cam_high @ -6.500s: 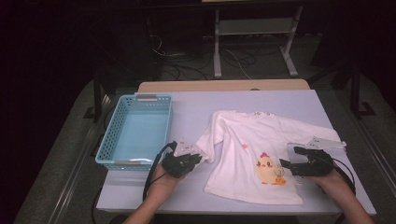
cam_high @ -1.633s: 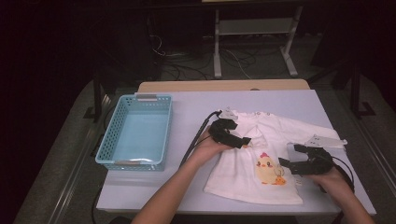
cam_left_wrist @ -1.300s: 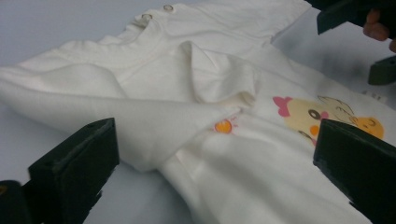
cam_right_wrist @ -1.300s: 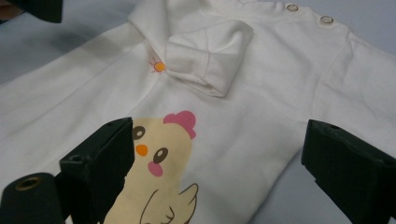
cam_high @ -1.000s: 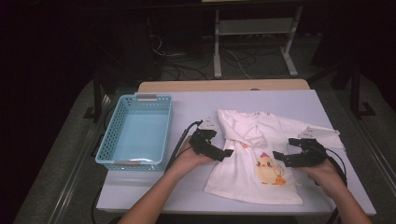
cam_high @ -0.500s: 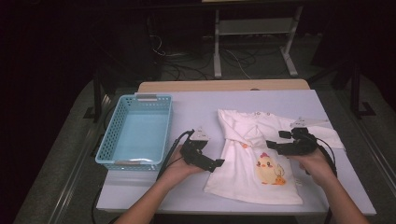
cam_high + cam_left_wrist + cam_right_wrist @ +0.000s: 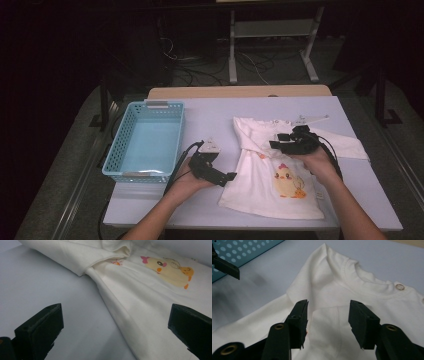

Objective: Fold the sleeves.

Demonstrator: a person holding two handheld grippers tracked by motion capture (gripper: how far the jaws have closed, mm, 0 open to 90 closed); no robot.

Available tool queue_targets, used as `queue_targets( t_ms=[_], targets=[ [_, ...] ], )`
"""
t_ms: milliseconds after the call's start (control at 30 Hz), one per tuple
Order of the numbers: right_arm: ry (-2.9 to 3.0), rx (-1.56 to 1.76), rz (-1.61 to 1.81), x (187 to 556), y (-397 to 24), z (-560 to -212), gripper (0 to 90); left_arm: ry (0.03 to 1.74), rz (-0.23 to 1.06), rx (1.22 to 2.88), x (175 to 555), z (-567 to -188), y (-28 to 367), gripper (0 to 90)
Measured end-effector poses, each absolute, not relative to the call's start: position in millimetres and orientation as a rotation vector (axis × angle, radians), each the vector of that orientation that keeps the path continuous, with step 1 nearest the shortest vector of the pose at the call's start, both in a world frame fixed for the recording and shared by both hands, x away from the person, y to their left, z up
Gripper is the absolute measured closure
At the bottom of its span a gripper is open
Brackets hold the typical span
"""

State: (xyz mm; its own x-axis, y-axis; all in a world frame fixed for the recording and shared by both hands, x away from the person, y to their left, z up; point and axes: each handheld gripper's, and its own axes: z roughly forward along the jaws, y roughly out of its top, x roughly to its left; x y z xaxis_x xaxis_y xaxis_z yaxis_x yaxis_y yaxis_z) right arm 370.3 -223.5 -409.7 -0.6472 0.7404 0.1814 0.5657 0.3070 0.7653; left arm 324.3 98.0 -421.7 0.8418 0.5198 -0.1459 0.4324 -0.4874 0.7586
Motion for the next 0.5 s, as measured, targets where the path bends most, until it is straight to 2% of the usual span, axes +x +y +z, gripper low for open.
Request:
queue_targets(
  t_ms=[233,500],
  targets=[
    [2.409,1.182,1.187,383.2,-205.1,-419.9,58.3,0.701,0.127,2.152,324.6,-424.0,98.4,0.0],
    [2.452,1.168,1.126,386.3,-194.2,-429.8,60.8,0.686,0.124,2.163,323.4,-425.2,96.4,0.0]
  ],
)
